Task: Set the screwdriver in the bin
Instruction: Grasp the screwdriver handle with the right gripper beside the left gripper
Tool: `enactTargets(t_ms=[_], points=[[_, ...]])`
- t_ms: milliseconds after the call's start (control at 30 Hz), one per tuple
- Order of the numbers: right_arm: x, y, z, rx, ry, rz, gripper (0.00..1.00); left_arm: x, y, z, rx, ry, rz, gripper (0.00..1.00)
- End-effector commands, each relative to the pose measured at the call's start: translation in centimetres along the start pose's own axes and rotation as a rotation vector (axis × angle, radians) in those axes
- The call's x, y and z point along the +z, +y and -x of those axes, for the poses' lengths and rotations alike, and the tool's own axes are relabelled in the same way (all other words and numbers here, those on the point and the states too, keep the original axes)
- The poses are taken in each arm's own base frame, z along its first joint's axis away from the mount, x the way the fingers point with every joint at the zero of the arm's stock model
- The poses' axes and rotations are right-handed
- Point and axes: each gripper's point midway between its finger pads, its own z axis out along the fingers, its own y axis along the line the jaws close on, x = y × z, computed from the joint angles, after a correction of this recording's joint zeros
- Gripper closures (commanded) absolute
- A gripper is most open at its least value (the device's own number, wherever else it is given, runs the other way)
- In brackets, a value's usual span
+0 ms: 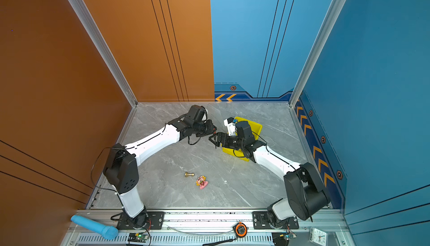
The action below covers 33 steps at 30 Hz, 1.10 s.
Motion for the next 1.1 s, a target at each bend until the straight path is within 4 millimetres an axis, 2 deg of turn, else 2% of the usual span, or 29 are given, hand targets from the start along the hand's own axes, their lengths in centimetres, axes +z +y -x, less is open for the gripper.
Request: enactTargets(t_ms=[0, 67, 200, 533, 667, 867, 933, 1000, 1067], points=[[0.3, 1.5, 1.7, -0.040, -0.037, 0.047, 0.30, -0.1, -1.1, -0.1, -0.005, 0.012, -0.038, 1.00], [0.5, 1.3, 1.8, -0.046, -0.036, 0.039, 0.37, -0.3, -1.2, -0.1, -0.011, 0.016, -0.044, 1.00], [1.0, 1.0, 1.9, -0.049, -0.028, 0.035, 0.40, -0.2, -1.5, -0.4, -0.015, 0.035, -0.064, 1.00], [1.0, 0.8, 2.3, -0.059, -0.050, 0.022, 0.73, -0.1, -1.9, -0.9, -0.026, 0.054, -0.088, 1.00], [0.9, 0.7, 2.5, -0.061, -0.058, 0.013, 0.84, -0.1, -1.9, -1.0, -0.025, 0.059, -0.090, 1.00], [0.2, 0.4, 2.8, -0.071, -0.080, -0.011, 0.95, -0.3, -1.9, -1.0, -0.019, 0.058, -0.093, 0.98], [-0.2, 0.1, 3.0, -0.069, -0.091, -0.024, 0.98, -0.3, -1.8, -1.0, -0.017, 0.058, -0.092, 0.90], [-0.6, -0.1, 3.2, -0.070, -0.102, -0.039, 1.00, -0.4, -1.7, -1.0, -0.014, 0.055, -0.090, 0.72], [-1.1, -0.7, 3.3, -0.066, -0.110, -0.069, 1.00, -0.6, -1.5, -0.5, -0.014, 0.041, -0.084, 0.39]])
